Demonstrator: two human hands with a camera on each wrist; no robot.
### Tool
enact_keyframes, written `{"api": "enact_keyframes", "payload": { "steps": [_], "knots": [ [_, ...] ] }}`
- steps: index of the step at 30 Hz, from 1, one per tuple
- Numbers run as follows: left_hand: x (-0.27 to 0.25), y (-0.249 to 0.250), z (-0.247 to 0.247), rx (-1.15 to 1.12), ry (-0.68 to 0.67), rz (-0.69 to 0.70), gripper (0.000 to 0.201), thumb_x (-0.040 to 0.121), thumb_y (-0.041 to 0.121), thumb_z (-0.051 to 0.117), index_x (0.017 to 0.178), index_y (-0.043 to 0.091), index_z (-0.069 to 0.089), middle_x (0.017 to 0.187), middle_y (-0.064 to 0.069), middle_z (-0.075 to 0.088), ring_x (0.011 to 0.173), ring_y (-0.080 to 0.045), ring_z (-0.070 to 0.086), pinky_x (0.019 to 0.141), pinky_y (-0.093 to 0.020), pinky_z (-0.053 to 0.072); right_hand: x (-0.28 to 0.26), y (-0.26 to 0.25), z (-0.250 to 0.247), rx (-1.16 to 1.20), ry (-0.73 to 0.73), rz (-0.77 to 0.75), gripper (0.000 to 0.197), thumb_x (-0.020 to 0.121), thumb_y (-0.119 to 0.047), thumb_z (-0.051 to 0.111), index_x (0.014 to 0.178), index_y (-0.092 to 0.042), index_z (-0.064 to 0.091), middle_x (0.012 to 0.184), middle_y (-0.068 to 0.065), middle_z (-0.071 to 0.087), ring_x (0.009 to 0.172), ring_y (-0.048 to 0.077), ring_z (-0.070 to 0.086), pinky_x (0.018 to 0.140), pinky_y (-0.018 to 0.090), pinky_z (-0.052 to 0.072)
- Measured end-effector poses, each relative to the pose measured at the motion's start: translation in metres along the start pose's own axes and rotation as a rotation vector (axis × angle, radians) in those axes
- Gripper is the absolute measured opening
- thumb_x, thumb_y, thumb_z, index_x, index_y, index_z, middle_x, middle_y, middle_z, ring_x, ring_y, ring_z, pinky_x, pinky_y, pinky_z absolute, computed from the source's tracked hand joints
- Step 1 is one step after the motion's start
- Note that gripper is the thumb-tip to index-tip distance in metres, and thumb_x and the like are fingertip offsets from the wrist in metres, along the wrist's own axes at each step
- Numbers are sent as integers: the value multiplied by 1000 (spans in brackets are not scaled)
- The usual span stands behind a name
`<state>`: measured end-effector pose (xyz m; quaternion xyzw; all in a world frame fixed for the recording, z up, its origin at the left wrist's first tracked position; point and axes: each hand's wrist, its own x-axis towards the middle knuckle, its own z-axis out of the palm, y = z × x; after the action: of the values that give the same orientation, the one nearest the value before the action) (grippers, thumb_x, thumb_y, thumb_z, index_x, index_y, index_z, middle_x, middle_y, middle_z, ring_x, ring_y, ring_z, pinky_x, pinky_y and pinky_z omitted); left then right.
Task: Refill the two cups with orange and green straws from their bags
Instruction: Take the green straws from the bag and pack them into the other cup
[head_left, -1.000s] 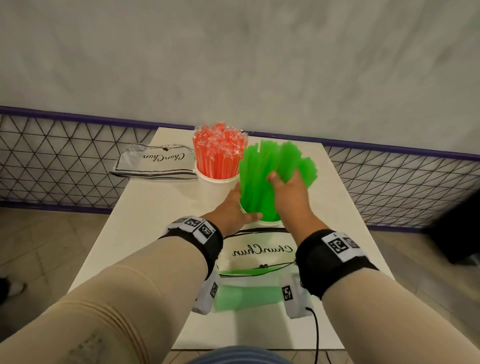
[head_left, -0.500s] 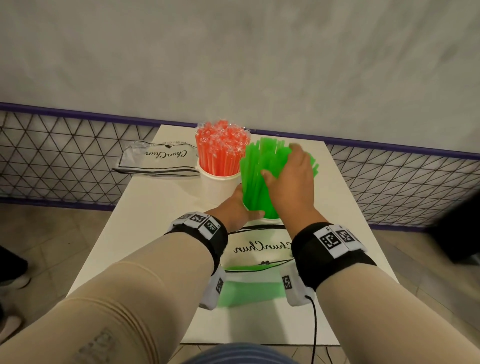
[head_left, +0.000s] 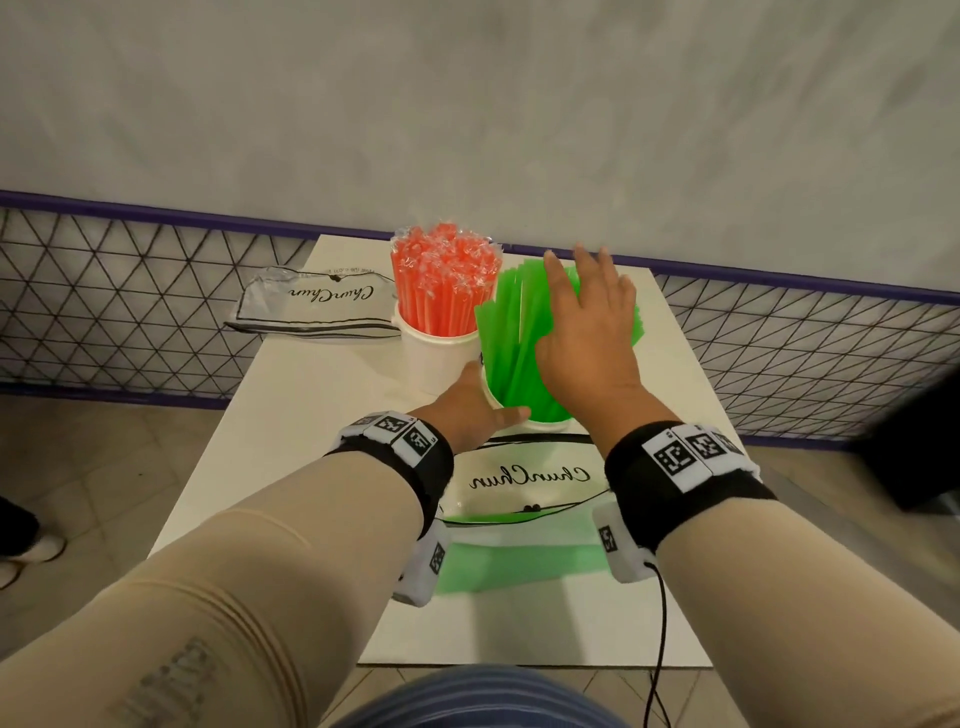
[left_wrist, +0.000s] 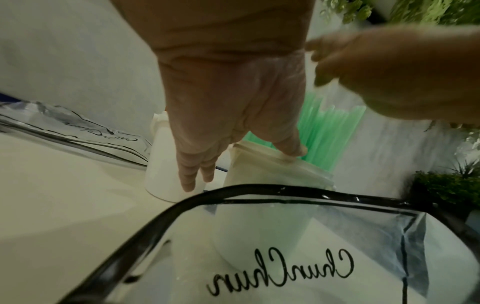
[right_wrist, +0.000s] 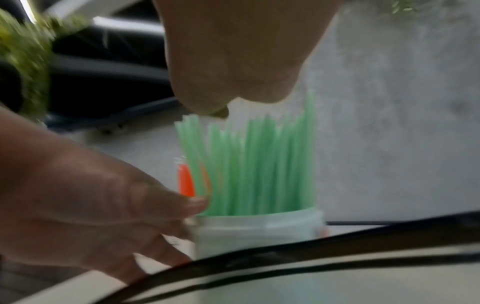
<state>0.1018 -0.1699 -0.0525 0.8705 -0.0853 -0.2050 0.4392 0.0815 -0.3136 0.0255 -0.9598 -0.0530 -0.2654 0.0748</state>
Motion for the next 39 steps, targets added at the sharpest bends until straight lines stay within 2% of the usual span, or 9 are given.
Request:
{"api": "enact_keyframes", "payload": {
  "steps": [2, 5, 8, 14, 17, 22, 26, 32, 39],
  "knots": [
    [-7, -6, -2, 46, 20, -80, 85, 81, 56, 68, 141, 13, 26, 127, -4, 49, 116, -27, 51, 95, -37, 43, -12, -18, -8, 205, 212, -101, 53, 68, -2, 46, 119, -4, 60, 122, 17, 57, 117, 33, 50, 102, 40, 39],
    [-18, -24, -11, 167, -46, -87, 49, 82, 42, 72, 116, 12, 55, 113, -8, 62, 101, -25, 59, 85, -36, 49, -35, -48, -9, 342, -273, -155, 21, 81, -10, 48, 92, -7, 65, 93, 9, 64, 85, 27, 59, 74, 34, 49],
    [-39, -45, -15, 356, -307, -99, 29, 82, 24, 71, 111, 22, 65, 121, -1, 61, 107, -20, 55, 98, -34, 44, -58, -57, 22, 84, -897, -220, 18, 90, -14, 51, 100, -11, 66, 98, 10, 66, 92, 29, 61, 71, 32, 44],
    [-56, -70, -3, 720, -448, -58, 63, 88, 9, 56, 147, 23, 39, 146, -7, 44, 130, -25, 44, 106, -32, 36, -103, -44, 73, 5, -1207, -222, 42, 85, -34, 65, 123, -18, 59, 119, 7, 62, 102, 27, 58, 77, 28, 41],
    [-56, -64, -7, 672, -351, -45, 59, 93, 3, 46, 150, 12, 32, 151, -12, 36, 137, -26, 36, 107, -28, 29, -108, -46, 80, 43, -1228, -164, 56, 78, -40, 72, 128, -22, 54, 124, 3, 59, 104, 25, 57, 88, 35, 48],
    [-47, -55, -16, 388, -223, -27, 51, 86, -6, 42, 130, 16, 56, 132, -9, 52, 120, -22, 51, 85, -23, 40, -119, -54, 82, 31, -1196, -229, 61, 73, -29, 78, 125, -16, 48, 121, 7, 57, 109, 27, 58, 87, 37, 49],
    [-45, -53, -16, 325, -287, -56, 28, 89, 14, 53, 108, 22, 71, 100, -1, 60, 81, -13, 54, 66, -23, 40, -125, -50, 85, 46, -1068, -189, 44, 74, -21, 74, 112, -11, 55, 111, 11, 61, 98, 30, 62, 75, 32, 47],
    [-46, -70, -16, 539, -465, -101, 59, 75, 27, 76, 130, 31, 55, 127, 4, 59, 113, -17, 54, 100, -34, 43, -115, -32, 85, 165, -978, -84, 46, 70, -41, 80, 102, -16, 57, 100, 5, 62, 91, 24, 58, 69, 29, 36],
    [-49, -75, -6, 635, -436, -119, 65, 68, 29, 82, 125, 23, 50, 118, 0, 59, 105, -21, 57, 92, -37, 49, -107, -25, 76, 423, -1087, 44, 40, 72, -43, 80, 99, -18, 64, 89, 0, 62, 80, 16, 55, 70, 27, 41]
  ]
}}
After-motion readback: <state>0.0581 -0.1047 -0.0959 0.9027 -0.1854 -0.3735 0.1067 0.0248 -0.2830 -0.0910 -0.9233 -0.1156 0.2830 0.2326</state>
